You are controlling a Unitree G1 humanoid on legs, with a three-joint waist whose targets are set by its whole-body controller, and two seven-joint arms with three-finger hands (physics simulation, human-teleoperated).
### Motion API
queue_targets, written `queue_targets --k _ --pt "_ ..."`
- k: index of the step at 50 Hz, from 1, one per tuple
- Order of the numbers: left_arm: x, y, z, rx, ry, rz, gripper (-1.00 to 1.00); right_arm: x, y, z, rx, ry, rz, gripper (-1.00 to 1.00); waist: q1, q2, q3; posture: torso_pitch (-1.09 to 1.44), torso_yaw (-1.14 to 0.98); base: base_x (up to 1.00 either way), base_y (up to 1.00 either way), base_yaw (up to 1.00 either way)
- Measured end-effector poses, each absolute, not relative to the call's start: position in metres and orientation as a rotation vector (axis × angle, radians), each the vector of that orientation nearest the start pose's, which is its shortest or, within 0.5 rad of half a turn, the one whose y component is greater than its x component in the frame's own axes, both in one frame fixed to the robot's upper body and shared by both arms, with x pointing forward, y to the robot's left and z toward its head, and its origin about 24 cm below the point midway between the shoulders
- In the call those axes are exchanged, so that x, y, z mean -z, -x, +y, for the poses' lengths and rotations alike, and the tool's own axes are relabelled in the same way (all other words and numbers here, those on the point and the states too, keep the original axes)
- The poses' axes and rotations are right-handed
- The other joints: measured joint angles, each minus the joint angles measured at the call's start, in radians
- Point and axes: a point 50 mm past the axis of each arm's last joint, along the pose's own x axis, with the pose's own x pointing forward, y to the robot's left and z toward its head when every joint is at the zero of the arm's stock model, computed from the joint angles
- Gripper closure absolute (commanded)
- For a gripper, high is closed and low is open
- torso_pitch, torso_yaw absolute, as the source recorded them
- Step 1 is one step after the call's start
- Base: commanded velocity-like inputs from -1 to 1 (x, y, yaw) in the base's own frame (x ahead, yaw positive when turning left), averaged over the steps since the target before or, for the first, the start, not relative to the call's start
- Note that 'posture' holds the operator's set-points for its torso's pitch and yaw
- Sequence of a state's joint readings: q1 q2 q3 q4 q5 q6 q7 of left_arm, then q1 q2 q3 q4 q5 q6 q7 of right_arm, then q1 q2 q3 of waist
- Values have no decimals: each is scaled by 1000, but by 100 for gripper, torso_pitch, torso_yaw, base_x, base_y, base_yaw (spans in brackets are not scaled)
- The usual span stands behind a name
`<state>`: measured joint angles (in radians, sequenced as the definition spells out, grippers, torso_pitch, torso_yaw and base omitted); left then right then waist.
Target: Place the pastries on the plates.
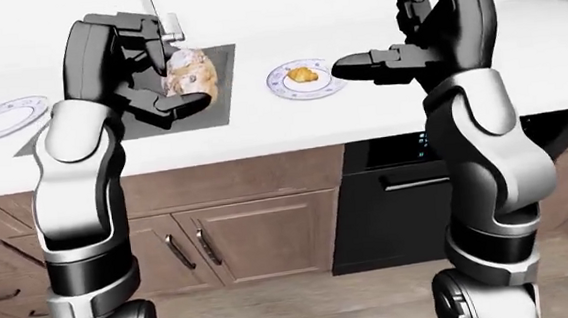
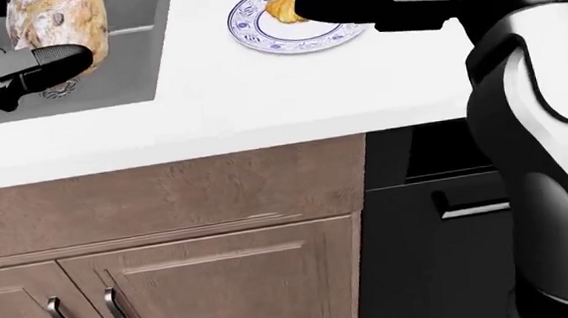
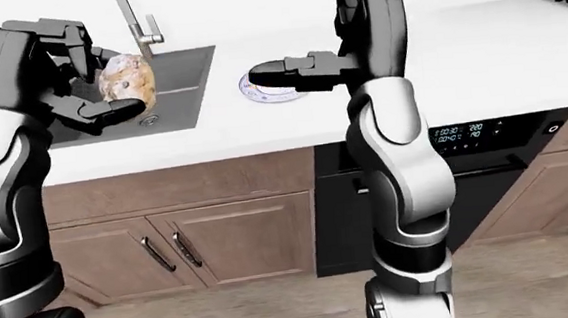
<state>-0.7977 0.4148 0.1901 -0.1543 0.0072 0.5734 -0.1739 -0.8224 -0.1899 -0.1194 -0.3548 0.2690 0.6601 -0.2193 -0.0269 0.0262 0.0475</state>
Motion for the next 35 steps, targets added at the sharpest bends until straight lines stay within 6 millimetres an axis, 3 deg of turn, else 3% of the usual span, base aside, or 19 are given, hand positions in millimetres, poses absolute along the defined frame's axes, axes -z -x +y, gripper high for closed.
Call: queue_targets --k 2,4,5,8,10,13,18,20,22,23,26,27,28,31,35 --pt "-286 -323 203 -14 -316 -392 100 -299 -303 -139 -23 -89 -507 -100 -6 24 2 0 0 0 59 0" --pt "-288 -321 205 -24 -315 -397 100 -303 -301 -138 -27 -89 -525 -100 -7 65 -5 0 0 0 58 0" --pt "-288 -320 208 -37 -315 -397 100 -303 -300 -136 -35 -92 -528 -100 1 66 -8 0 0 0 59 0" --pt "-284 -319 216 -75 -308 -380 100 -295 -302 -129 -63 -84 -495 -100 13 48 -6 0 0 0 60 0" --pt "-285 -319 216 -80 -310 -386 100 -292 -304 -129 -63 -81 -478 -100 14 20 -4 0 0 0 66 0" --pt "-286 -319 213 -70 -312 -395 100 -294 -303 -131 -54 -78 -484 -100 16 -17 8 0 0 1 70 0" --pt "-287 -321 212 -60 -316 -391 100 -299 -301 -133 -47 -70 -512 -100 1 -57 22 0 0 25 74 0" --pt "-283 -321 208 -41 -317 -384 100 -295 -301 -137 -29 -76 -504 -100 -10 -49 26 0 0 35 77 0" --pt "-282 -322 207 -24 -323 -371 100 -293 -303 -138 -19 -72 -492 -100 -9 -57 2 0 0 34 62 0" --pt "-285 -321 207 -24 -326 -378 100 -295 -303 -138 -21 -69 -495 -100 -12 -48 -7 0 0 35 48 0" --pt "-298 -316 209 -42 -331 -435 100 -305 -299 -135 -36 -68 -537 -100 -27 19 9 0 0 34 49 0" --pt "-300 -314 211 -52 -332 -448 100 -307 -298 -134 -44 -68 -549 -100 -23 51 6 0 0 35 48 0" --pt "-300 -313 214 -63 -332 -448 100 -306 -297 -131 -54 -72 -551 -100 -12 56 9 0 0 36 48 0" --pt "-289 -316 220 -83 -333 -395 100 -296 -301 -126 -83 -60 -495 -100 7 47 18 0 0 35 49 0" --pt "-289 -316 217 -74 -337 -386 100 -296 -302 -129 -67 -59 -487 -100 21 -5 21 0 0 35 50 0"
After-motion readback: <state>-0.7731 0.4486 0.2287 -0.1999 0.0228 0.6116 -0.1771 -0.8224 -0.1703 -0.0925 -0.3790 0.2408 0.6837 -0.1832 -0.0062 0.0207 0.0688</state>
